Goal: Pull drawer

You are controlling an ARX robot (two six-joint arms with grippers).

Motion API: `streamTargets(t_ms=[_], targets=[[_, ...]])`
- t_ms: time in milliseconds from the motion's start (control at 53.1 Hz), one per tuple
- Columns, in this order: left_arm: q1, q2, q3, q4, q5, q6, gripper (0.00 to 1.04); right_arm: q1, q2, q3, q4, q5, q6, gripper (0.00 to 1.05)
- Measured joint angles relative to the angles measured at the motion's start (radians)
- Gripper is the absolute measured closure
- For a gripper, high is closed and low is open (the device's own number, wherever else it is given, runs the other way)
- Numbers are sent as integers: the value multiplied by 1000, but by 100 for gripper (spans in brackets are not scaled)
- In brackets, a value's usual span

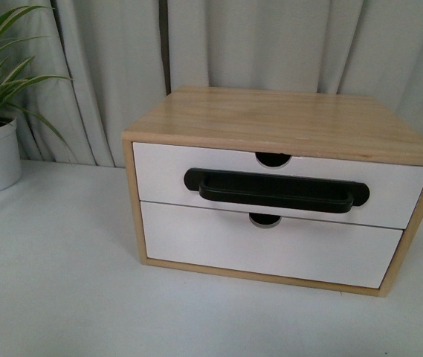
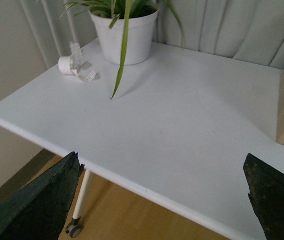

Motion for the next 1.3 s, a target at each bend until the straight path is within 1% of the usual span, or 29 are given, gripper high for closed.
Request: streamTargets(t_ms=[94, 169, 207, 245, 282, 301, 358, 395, 490, 584, 640, 753, 885, 1054, 1186, 1299], targets=[[10, 131, 40, 118, 122, 89, 6, -9, 148, 67, 41, -75, -61, 9], [29, 304, 89, 248, 296, 227, 6, -3, 283, 141, 46, -145, -133, 9], [30, 380, 115, 291, 383, 285, 6, 5, 362, 185, 31, -184, -188, 9], [29, 438, 138, 317, 454, 351, 6, 11, 411, 212, 18, -203, -227, 9], [25, 493, 164, 328, 520, 410, 6, 16, 445, 233, 3, -213, -254, 9], [25, 507, 171, 328, 537, 417, 6, 19, 468, 247, -1, -218, -275, 9], [24, 610, 227, 343, 666, 528, 6, 26, 537, 292, -22, -240, -349, 9], [24, 674, 269, 340, 726, 595, 6, 28, 587, 330, -42, -253, -404, 9], [22, 812, 370, 300, 824, 749, 6, 29, 669, 392, -60, -258, -496, 9], [3, 911, 460, 235, 851, 851, 6, 35, 730, 431, -26, -211, -569, 9], [-18, 969, 518, 180, 859, 926, 6, 42, 764, 456, -23, -201, -610, 9], [-60, 1053, 600, 109, 875, 1023, 6, 59, 808, 489, -21, -196, -659, 9], [-105, 1157, 703, 48, 884, 1121, 6, 100, 880, 553, -21, -194, -724, 9], [-124, 1246, 776, 53, 888, 1139, 6, 150, 947, 594, -13, -194, -753, 9], [-141, 1310, 827, 68, 896, 1137, 6, 217, 1014, 595, 77, -169, -748, 9], [-159, 1350, 854, 72, 909, 1136, 6, 249, 1067, 599, 112, -166, -750, 9]])
